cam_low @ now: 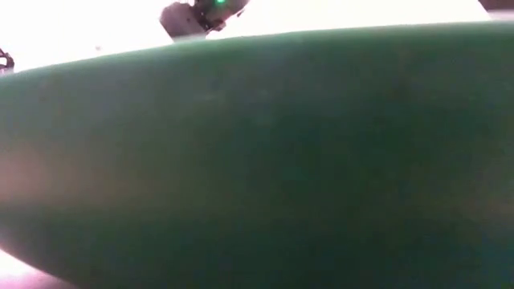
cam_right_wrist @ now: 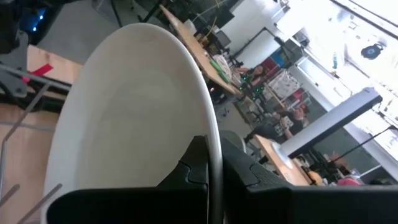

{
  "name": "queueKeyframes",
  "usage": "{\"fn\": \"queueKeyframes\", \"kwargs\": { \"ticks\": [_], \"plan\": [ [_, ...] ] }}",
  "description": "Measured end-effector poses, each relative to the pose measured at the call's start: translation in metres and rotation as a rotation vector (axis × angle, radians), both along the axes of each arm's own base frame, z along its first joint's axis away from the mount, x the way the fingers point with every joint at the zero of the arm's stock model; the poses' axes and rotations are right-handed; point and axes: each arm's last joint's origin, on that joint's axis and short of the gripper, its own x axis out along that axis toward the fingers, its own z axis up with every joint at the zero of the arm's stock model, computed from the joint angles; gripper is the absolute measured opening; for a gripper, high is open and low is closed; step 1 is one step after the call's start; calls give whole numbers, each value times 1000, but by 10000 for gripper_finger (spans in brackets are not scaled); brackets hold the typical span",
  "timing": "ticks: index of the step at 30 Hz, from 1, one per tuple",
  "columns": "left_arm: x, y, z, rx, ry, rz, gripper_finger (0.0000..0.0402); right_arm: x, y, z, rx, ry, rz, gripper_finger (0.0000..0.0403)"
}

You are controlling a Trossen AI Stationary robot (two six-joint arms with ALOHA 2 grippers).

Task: Sort dishes
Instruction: Put the white plate into the dishwasher rack

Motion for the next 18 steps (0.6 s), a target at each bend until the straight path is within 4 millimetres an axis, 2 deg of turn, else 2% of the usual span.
{"fn": "queueKeyframes", "kwargs": {
  "ticks": [6,11,18],
  "plan": [
    [0,0,0,5,4,0,0,3,1,-13,22,45,-3,4],
    [0,0,-1,7,6,0,0,3,0,-21,60,66,-16,31],
    [1,-1,-1,2,7,-1,0,2,0,-21,100,41,-32,65]
  ]
}}
